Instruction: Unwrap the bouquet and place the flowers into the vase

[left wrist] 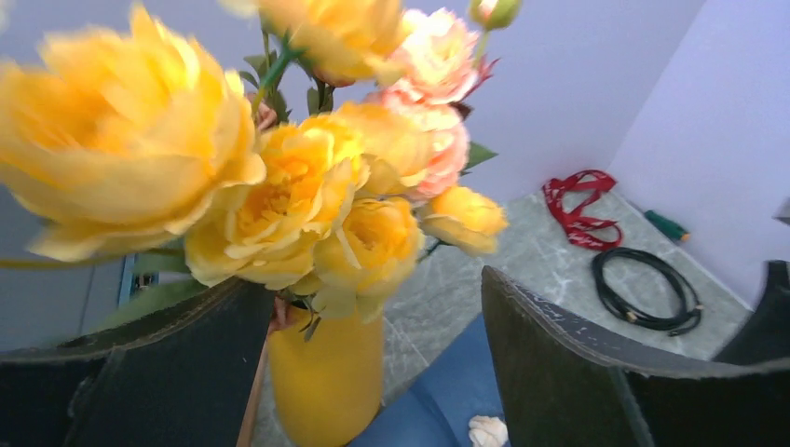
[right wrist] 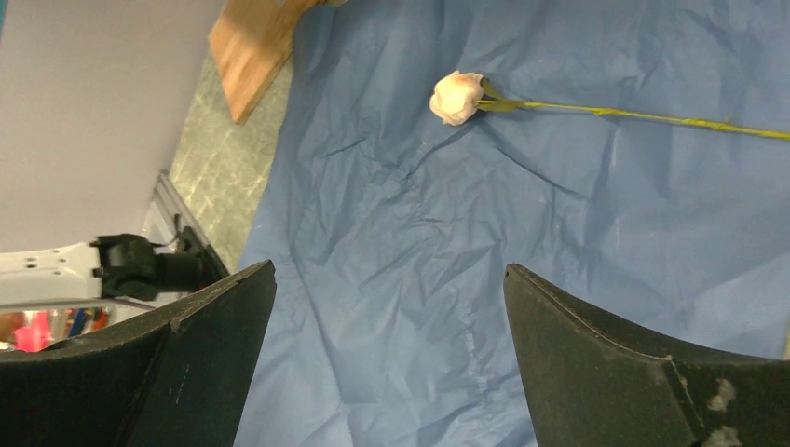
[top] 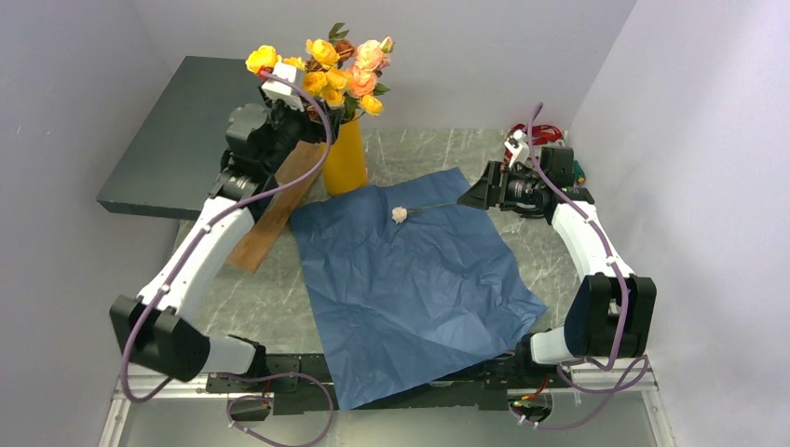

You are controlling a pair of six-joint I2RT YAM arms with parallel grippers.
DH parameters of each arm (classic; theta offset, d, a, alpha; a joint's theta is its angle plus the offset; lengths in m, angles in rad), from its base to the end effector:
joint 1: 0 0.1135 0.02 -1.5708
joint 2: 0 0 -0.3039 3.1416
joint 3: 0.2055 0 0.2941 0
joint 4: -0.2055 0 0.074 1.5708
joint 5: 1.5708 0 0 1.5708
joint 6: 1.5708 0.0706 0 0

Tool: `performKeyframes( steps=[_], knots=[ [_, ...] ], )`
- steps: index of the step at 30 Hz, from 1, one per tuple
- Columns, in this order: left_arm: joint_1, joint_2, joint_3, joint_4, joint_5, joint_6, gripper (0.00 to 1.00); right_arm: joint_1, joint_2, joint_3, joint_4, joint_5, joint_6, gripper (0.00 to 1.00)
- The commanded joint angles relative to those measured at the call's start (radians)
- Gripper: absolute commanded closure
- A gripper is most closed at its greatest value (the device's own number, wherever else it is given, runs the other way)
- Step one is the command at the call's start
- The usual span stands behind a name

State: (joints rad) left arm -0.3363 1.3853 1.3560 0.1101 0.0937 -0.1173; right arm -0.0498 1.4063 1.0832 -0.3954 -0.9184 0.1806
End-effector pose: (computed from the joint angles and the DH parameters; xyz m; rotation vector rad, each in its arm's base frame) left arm 0.3729 -0.1374 0.4754 0.2403 1.4863 -0.4353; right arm 0.3526 0.0386 0.3019 -0.2291 2.1617 1.1094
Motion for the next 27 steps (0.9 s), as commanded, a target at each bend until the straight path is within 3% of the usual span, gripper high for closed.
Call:
performKeyframes(
  steps=[1, 4, 8, 14, 21, 27],
  knots=[
    [-0.004, -0.104, -0.025, -0.055, 0.082, -0.021, 0.12, 0.028, 0.029, 0.085, -0.022, 0.058, -0.176, 0.05],
    [-0.004, -0.116, 0.012, -0.183, 0.145, -0.021, 0.11, 0.074, 0.100, 0.179, -0.134, 0.131, -0.378, 0.07],
    [-0.004, -0.122, 0.068, -0.367, 0.316, 0.064, 0.10, 0.120, 0.209, 0.289, -0.263, 0.196, -0.642, 0.21],
    [-0.013, -0.127, 0.074, -0.544, 0.695, 0.218, 0.04, 0.185, 0.373, 0.402, -0.358, 0.291, -1.028, 0.41],
    [-0.096, -0.062, 0.104, -0.742, 0.795, 0.328, 0.06, 0.232, 0.555, 0.511, -0.299, 0.382, -1.111, 0.45],
    [-0.139, -0.063, 0.067, -0.755, 0.760, 0.349, 0.06, 0.242, 0.676, 0.549, -0.268, 0.426, -1.169, 0.45]
  ],
)
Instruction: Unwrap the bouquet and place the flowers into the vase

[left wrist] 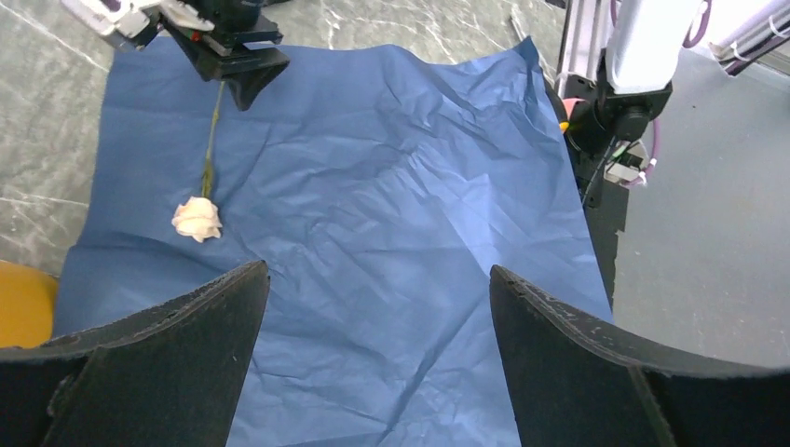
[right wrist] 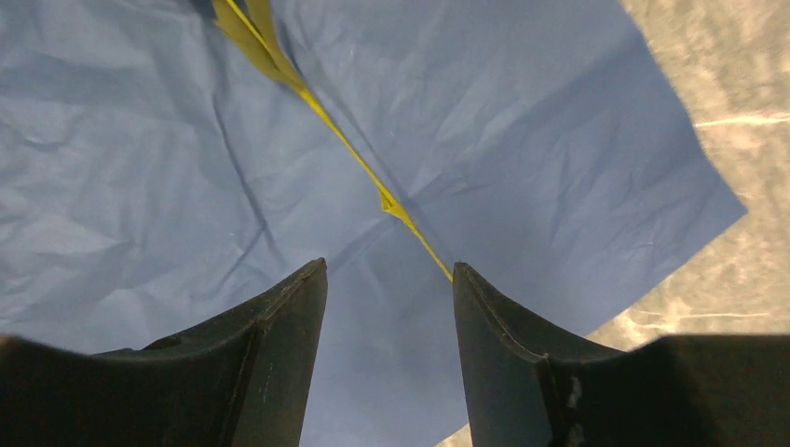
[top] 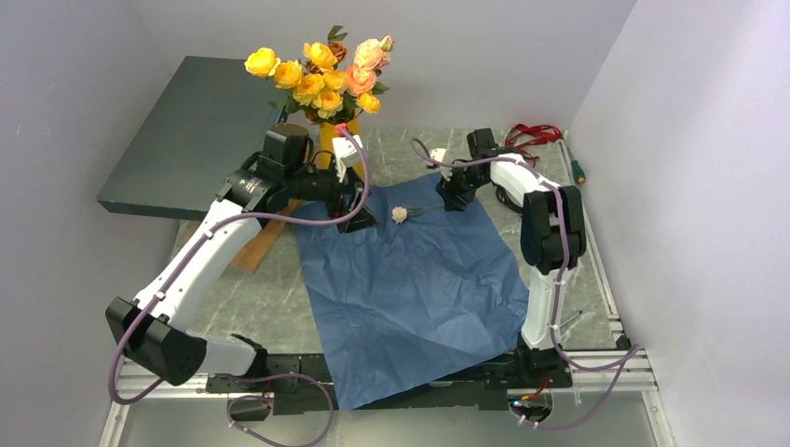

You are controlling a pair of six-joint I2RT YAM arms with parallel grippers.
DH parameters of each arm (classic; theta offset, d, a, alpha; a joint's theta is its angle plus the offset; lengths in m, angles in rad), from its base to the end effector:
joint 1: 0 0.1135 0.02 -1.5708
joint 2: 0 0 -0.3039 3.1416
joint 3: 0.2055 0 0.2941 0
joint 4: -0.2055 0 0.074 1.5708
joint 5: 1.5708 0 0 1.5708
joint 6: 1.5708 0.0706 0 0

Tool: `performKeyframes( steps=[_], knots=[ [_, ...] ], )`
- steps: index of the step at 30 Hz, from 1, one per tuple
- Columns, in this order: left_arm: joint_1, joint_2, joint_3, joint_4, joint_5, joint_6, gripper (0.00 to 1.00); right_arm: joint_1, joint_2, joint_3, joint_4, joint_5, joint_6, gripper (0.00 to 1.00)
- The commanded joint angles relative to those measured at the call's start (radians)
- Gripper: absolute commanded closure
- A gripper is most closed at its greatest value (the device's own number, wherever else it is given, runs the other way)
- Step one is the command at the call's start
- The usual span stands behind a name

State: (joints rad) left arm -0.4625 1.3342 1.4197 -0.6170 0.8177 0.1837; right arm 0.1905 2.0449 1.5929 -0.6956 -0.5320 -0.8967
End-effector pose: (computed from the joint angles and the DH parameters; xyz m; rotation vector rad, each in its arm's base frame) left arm 0.2776 -0.1960 0.4313 1.1116 1.7493 -1.0231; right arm 0.4835 0.1297 0.1892 -1.4356 2.0892 0.4589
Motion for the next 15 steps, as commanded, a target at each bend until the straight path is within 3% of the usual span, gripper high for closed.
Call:
performKeyframes(
  steps=[1, 9, 11, 14, 15],
  knots=[
    [-0.013, -0.010, 0.001, -0.022, 0.029, 0.041, 0.07, 0.002, 0.049, 0.043, 0.043, 0.044, -0.095, 0.45],
    [-0.013, 0.017, -0.004, 0.013, 0.003, -0.035, 0.09, 0.002, 0.113, 0.037, 0.054, 0.052, -0.167, 0.57],
    [-0.013, 0.026, 0.003, 0.011, -0.005, -0.033, 0.10, 0.003, 0.120, 0.033, 0.050, 0.051, -0.179, 0.67],
    [-0.011, 0.040, 0.020, 0.019, -0.027, -0.051, 0.10, 0.002, 0.111, 0.037, 0.022, 0.037, -0.191, 0.97],
    [-0.010, 0.044, 0.023, 0.028, -0.033, -0.063, 0.11, 0.003, 0.098, 0.032, 0.023, 0.032, -0.187, 1.00]
  ],
)
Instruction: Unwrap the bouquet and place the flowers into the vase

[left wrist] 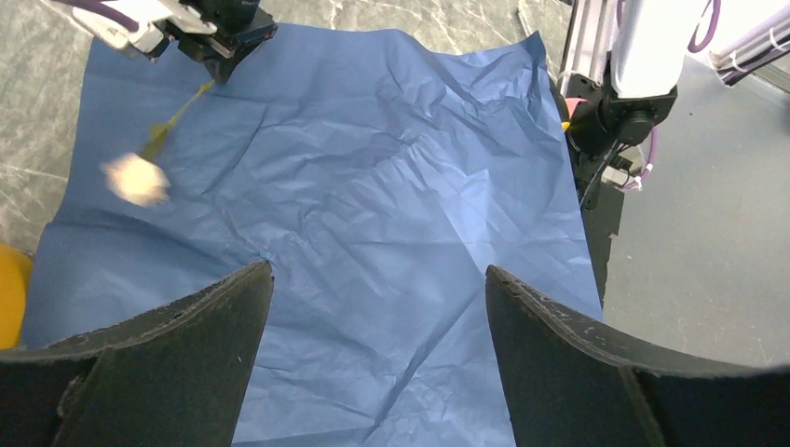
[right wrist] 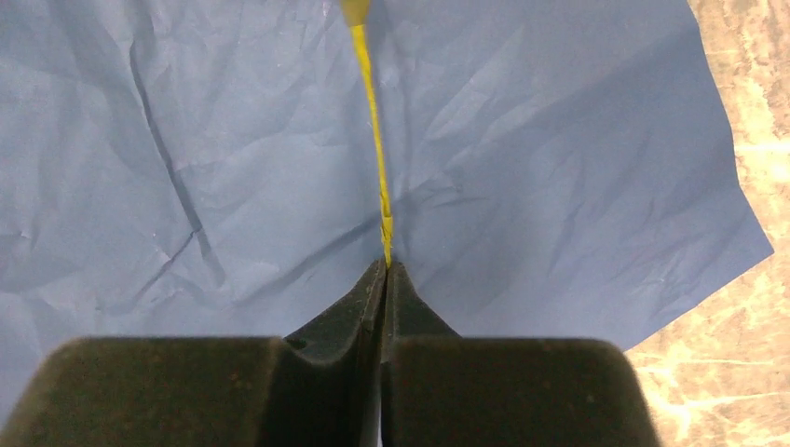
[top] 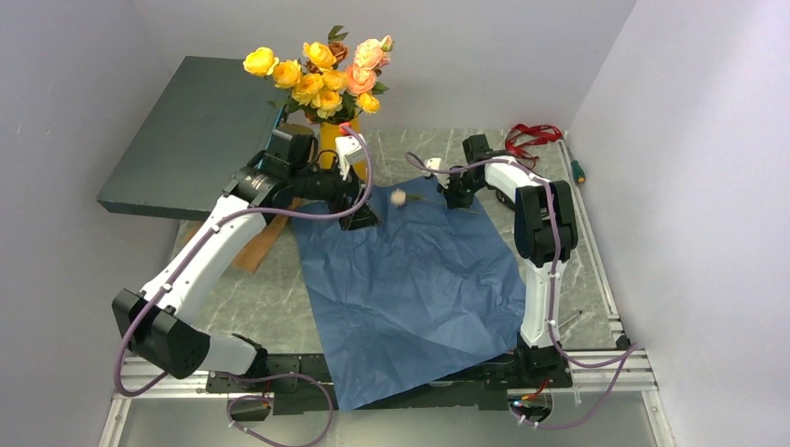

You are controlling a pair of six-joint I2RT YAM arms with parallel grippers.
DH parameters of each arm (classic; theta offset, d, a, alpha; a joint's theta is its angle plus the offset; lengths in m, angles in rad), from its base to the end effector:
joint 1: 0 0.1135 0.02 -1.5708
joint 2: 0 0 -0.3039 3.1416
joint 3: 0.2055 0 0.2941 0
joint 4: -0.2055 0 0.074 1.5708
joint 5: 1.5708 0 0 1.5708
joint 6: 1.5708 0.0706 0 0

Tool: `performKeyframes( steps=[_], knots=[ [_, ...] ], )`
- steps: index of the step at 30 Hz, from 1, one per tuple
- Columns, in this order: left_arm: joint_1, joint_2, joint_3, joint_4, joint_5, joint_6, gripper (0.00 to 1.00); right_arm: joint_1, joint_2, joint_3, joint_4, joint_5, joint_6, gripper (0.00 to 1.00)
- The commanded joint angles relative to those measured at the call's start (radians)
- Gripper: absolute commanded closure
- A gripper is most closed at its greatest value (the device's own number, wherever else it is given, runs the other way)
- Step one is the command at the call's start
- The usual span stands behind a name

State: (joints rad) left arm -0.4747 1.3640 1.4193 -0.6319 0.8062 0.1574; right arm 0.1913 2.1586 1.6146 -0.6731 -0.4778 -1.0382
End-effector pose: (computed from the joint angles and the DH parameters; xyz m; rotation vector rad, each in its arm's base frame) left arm 0.2834 -0.2029 0.4198 1.0964 1.8150 -1.0470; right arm 0.4977 0.1295 0.1405 -1.5932 2.0603 0.3867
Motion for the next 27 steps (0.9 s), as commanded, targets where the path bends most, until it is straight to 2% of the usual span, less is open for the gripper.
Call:
performKeyframes(
  steps=[1, 6, 10, 13, 14, 17, 21, 23, 27],
  knots=[
    [0.002, 0.016, 0.027, 0.053, -0.025, -0.054, 0.11, 0.002, -0.035, 0.002, 0.006, -0.028, -0.039, 1.00],
    [0.033, 0.000, -0.009, 0.211, -0.046, -0.199, 0.11, -0.033, -0.158, -0.027, 0.032, -0.123, 0.073, 1.00],
    [0.074, -0.006, -0.030, 0.417, -0.049, -0.356, 0.11, -0.107, -0.323, -0.091, 0.098, -0.331, 0.326, 1.00],
    [0.076, 0.025, -0.007, 0.521, -0.024, -0.466, 0.12, -0.116, -0.503, -0.247, 0.247, -0.429, 0.506, 1.00],
    [0.076, 0.042, -0.002, 0.557, -0.018, -0.513, 0.13, -0.114, -0.568, -0.308, 0.338, -0.444, 0.630, 1.00],
    [0.073, 0.079, 0.012, 0.677, 0.008, -0.635, 0.15, -0.102, -0.719, -0.442, 0.544, -0.468, 0.868, 1.00],
    [0.063, 0.130, 0.058, 0.741, -0.006, -0.747, 0.14, -0.063, -0.871, -0.540, 0.706, -0.455, 1.108, 1.00],
    [0.061, 0.155, 0.072, 0.777, -0.008, -0.805, 0.14, -0.012, -0.923, -0.573, 0.778, -0.423, 1.185, 1.00],
    [0.041, 0.173, 0.077, 0.869, 0.032, -0.846, 0.14, 0.067, -0.964, -0.584, 0.794, -0.382, 1.239, 1.00]
  ],
)
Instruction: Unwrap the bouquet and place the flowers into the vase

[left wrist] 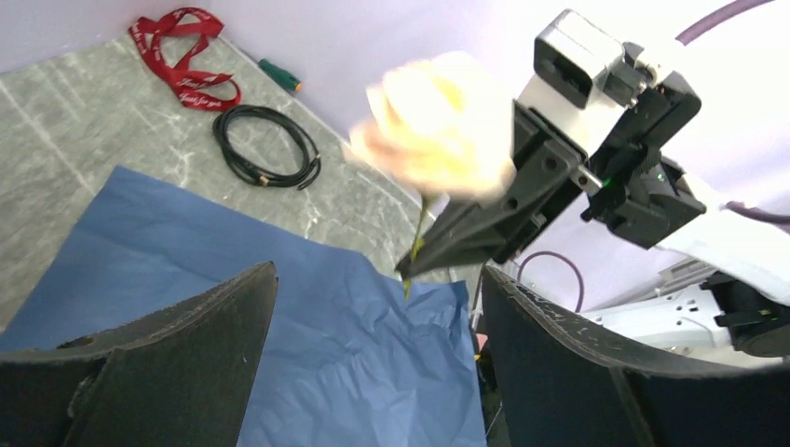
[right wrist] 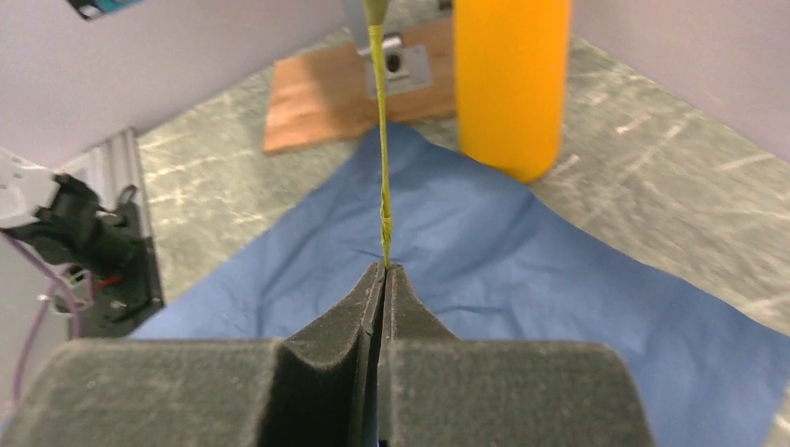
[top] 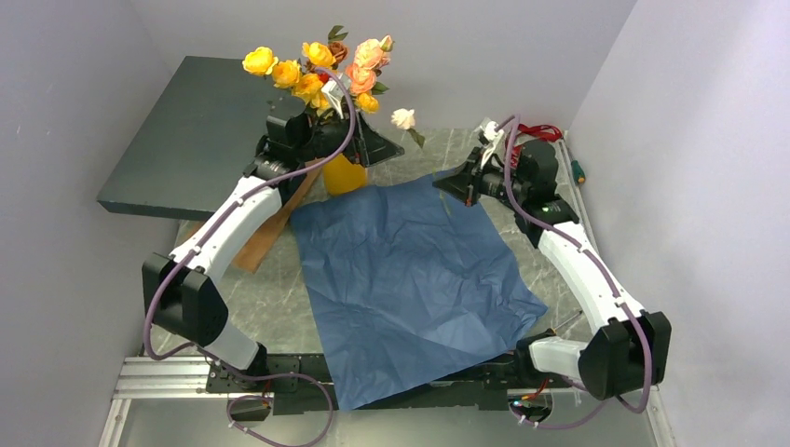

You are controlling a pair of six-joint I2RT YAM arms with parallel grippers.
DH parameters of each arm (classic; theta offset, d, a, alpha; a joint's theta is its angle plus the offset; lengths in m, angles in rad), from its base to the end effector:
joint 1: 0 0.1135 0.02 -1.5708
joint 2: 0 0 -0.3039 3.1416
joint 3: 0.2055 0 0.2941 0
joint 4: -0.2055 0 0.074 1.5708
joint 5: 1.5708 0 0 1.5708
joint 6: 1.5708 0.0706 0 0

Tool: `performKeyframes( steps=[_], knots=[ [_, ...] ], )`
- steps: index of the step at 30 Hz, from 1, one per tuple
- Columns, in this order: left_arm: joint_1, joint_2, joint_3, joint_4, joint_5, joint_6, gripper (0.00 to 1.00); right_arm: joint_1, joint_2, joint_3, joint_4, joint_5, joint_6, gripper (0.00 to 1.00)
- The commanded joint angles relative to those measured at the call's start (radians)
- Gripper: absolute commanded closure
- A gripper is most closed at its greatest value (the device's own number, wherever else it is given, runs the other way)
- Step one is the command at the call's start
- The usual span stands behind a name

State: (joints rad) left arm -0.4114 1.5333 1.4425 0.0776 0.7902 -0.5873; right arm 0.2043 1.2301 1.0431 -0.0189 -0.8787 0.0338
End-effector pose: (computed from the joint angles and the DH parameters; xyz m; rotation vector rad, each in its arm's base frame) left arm 0.3690 -0.2157 0.4492 0.5261 1.6859 -1.3697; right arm 0.3112 0.1200 0.3810 -0.7817 1.6177 0.9453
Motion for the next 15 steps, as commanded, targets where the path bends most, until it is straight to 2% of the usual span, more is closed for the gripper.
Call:
performKeyframes(
  steps=[1, 5, 7, 10, 14, 15],
  knots=[
    [-0.034, 0.002, 0.053, 0.171, 0.062, -0.086, 0.14, 0.066, -0.041, -0.016, 0.144, 0.023, 0.172, 1.00],
    [-0.062, -0.009, 0.041, 0.161, 0.023, -0.041, 0.17, 0.109, -0.068, -0.026, 0.153, 0.030, 0.181, 1.00],
    [-0.063, -0.006, 0.043, 0.174, 0.013, -0.053, 0.24, 0.121, -0.075, -0.029, 0.155, 0.027, 0.186, 1.00],
    [-0.063, -0.008, 0.055, 0.191, 0.011, -0.052, 0.50, 0.148, -0.081, -0.025, 0.138, 0.024, 0.169, 1.00],
    [-0.064, -0.006, 0.075, 0.239, 0.063, -0.038, 0.96, 0.155, -0.080, -0.019, 0.119, 0.018, 0.165, 1.00],
    [-0.064, -0.009, 0.080, 0.230, 0.065, -0.025, 1.00, 0.156, -0.082, -0.016, 0.107, 0.022, 0.166, 0.99]
  ],
)
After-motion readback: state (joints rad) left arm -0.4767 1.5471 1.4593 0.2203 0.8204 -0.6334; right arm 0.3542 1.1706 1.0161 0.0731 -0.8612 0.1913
